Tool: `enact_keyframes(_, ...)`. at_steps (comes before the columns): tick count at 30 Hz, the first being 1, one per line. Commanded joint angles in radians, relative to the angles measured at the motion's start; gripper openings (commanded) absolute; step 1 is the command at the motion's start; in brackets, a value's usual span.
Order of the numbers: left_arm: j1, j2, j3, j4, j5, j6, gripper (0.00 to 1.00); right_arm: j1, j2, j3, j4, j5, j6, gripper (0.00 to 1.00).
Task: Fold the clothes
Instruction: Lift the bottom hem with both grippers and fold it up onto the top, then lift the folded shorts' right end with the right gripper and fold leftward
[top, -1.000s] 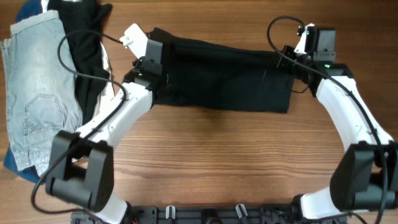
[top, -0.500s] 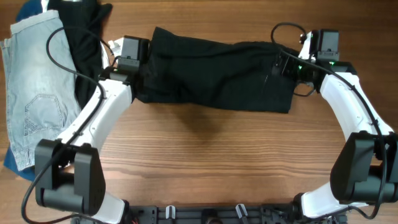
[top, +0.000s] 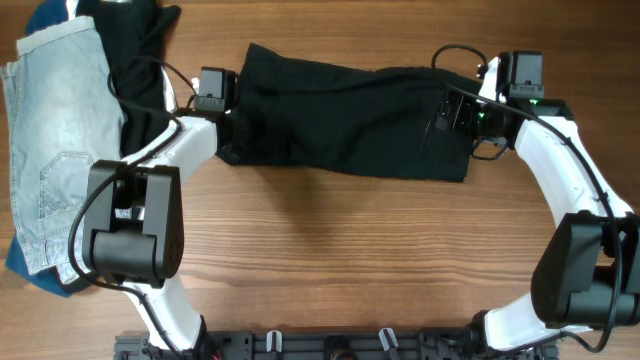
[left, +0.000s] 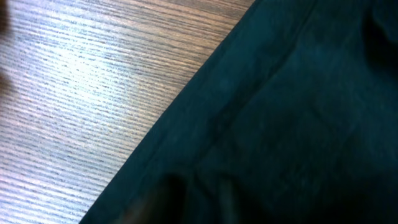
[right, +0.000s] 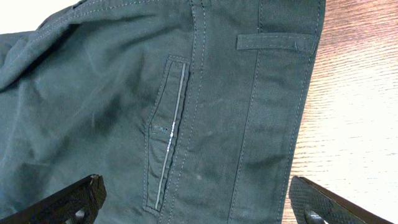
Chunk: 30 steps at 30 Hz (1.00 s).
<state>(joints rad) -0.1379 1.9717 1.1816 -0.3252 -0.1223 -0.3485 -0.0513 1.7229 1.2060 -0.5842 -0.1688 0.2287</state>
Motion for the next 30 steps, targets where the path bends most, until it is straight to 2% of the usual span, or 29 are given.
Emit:
enact_keyframes(1, 0.013, 0.003, -0.003, -0.026, -0.089, -0.06, 0.04, -0.001, -0.011, 0.004, -0.006, -0.013, -0.019, 1.0)
enact_keyframes(3, 0.047, -0.05, -0.003, -0.101, -0.118, -0.133, 0.04, -0.001, -0.01, 0.003, -0.024, -0.012, -0.019, 1.0)
enact_keyframes(7, 0.11, -0.19, -0.003, -0.272, -0.1, -0.138, 0.06, -0.003, 0.04, 0.003, -0.026, -0.009, -0.029, 1.0)
enact_keyframes(9, 0.109, -0.217, -0.003, -0.297, -0.083, -0.127, 0.56, -0.002, 0.112, 0.003, -0.014, -0.039, -0.047, 0.96)
enact_keyframes(10, 0.108, -0.217, -0.003, -0.298, -0.075, -0.127, 0.64, -0.002, 0.14, 0.003, 0.001, -0.044, -0.046, 0.91)
enact_keyframes(13, 0.108, -0.217, -0.003, -0.298, -0.057, -0.127, 0.66, -0.002, 0.219, 0.003, 0.063, -0.074, -0.046, 0.72)
enact_keyframes(18, 0.108, -0.217, -0.003, -0.298, -0.042, -0.127, 0.68, 0.002, 0.322, 0.003, 0.133, -0.229, -0.042, 0.63)
enact_keyframes(19, 0.108, -0.217, -0.003, -0.301, -0.042, -0.127, 0.68, 0.006, 0.352, 0.003, 0.145, -0.285, -0.035, 0.58)
enact_keyframes(22, 0.108, -0.217, -0.003, -0.322, -0.042, -0.127, 0.68, 0.008, 0.376, -0.004, 0.158, -0.325, 0.042, 0.28)
enact_keyframes(23, 0.108, -0.217, -0.003, -0.327, -0.042, -0.127, 0.68, 0.004, 0.375, -0.003, 0.172, -0.325, 0.045, 0.06)
enact_keyframes(27, 0.108, -0.217, -0.003, -0.333, -0.042, -0.127, 0.64, -0.084, 0.357, 0.023, 0.195, -0.343, 0.079, 0.04)
enact_keyframes(30, 0.108, -0.219, -0.003, -0.338, 0.037, -0.127, 0.64, -0.206, 0.296, 0.113, 0.081, -0.416, -0.038, 0.04)
